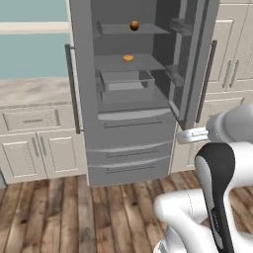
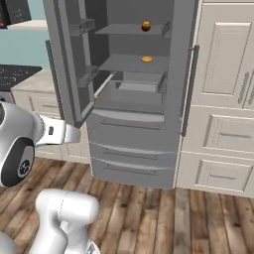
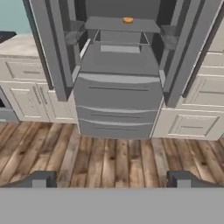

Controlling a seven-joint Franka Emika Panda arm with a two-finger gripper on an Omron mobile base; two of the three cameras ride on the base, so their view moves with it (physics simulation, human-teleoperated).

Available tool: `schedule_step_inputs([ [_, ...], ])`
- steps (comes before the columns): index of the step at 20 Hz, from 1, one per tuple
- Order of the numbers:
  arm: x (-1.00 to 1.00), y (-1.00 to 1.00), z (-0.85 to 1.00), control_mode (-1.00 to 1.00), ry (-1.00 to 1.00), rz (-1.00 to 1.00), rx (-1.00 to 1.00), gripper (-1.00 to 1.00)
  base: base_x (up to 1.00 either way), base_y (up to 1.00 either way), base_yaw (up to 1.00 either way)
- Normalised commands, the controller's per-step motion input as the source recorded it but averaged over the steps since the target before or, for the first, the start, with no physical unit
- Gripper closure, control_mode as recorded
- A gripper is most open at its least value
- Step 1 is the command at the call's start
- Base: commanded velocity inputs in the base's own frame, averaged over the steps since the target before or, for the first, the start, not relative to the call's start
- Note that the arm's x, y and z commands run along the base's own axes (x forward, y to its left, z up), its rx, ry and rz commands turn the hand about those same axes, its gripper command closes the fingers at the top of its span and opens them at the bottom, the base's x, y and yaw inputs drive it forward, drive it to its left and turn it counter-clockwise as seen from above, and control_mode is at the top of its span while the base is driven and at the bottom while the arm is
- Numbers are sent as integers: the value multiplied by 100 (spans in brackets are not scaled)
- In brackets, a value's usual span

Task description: Pick up the kiwi and orange from the fridge and place one fruit on each plate on the dining counter.

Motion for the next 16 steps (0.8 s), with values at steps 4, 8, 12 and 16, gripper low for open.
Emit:
schedule_step_inputs([
  [4,0,0,0,100,0,0,0,-100,100,-29,1],
  [8,0,0,0,100,0,0,0,-100,100,-12,0],
  [12,0,0,0,100,0,0,0,-100,100,-11,-1],
  [16,0,0,0,100,0,0,0,-100,100,-12,-2],
])
